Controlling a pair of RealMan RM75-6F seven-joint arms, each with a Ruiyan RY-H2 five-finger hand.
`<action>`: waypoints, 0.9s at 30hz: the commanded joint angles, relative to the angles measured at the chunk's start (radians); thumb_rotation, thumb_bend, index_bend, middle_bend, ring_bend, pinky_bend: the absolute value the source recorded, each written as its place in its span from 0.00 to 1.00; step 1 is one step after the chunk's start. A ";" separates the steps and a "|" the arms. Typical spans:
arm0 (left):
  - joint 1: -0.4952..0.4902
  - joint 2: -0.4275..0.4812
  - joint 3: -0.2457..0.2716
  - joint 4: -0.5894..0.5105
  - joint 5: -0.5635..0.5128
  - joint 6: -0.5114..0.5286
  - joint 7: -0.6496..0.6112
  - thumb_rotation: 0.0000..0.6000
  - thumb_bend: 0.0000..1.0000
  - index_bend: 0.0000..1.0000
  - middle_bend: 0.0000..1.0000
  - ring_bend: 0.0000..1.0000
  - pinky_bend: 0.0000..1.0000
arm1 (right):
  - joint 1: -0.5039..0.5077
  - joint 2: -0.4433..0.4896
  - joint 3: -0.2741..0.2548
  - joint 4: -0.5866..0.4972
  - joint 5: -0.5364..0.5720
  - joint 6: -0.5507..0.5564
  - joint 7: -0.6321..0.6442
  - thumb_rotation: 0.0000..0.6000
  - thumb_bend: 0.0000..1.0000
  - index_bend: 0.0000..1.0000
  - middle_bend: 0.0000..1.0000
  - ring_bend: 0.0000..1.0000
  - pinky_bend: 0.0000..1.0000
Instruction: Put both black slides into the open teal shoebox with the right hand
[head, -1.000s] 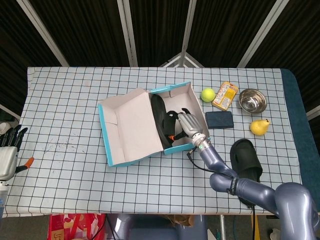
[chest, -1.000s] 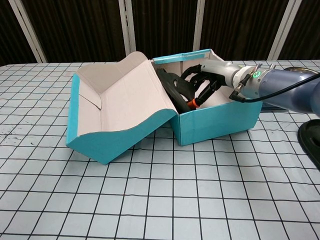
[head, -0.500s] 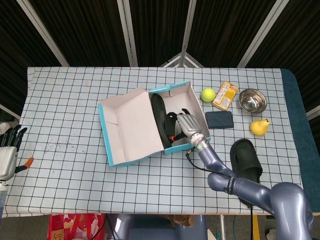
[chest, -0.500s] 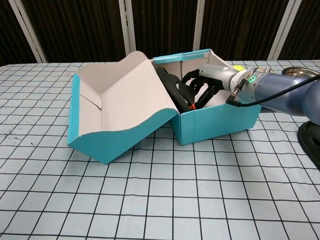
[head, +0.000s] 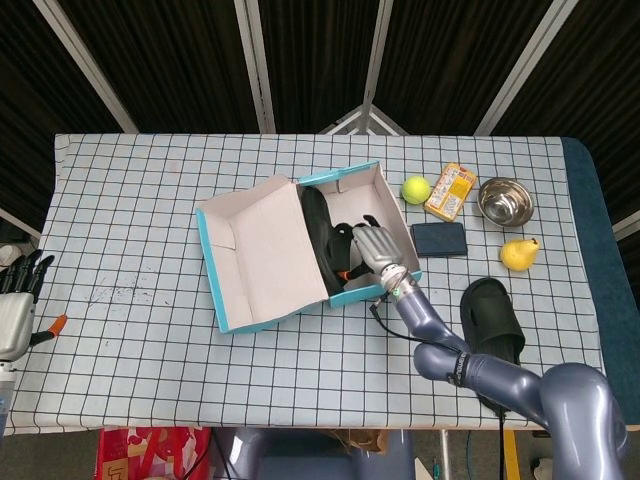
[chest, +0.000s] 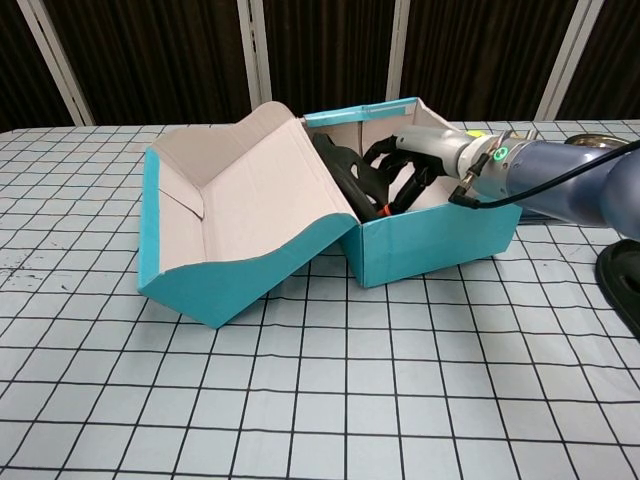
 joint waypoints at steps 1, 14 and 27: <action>0.000 -0.001 0.000 0.000 0.000 0.000 0.001 1.00 0.36 0.09 0.00 0.00 0.11 | 0.006 0.029 -0.002 -0.031 0.019 -0.017 -0.027 1.00 0.50 0.53 0.37 0.15 0.00; 0.000 0.000 0.000 -0.004 0.001 0.003 0.005 1.00 0.36 0.09 0.00 0.00 0.11 | 0.078 0.155 -0.071 -0.153 0.223 -0.084 -0.220 1.00 0.30 0.12 0.09 0.00 0.00; 0.002 0.003 0.001 -0.006 0.003 0.005 0.002 1.00 0.36 0.09 0.00 0.00 0.11 | 0.148 0.250 -0.116 -0.280 0.365 -0.019 -0.342 1.00 0.28 0.09 0.07 0.00 0.00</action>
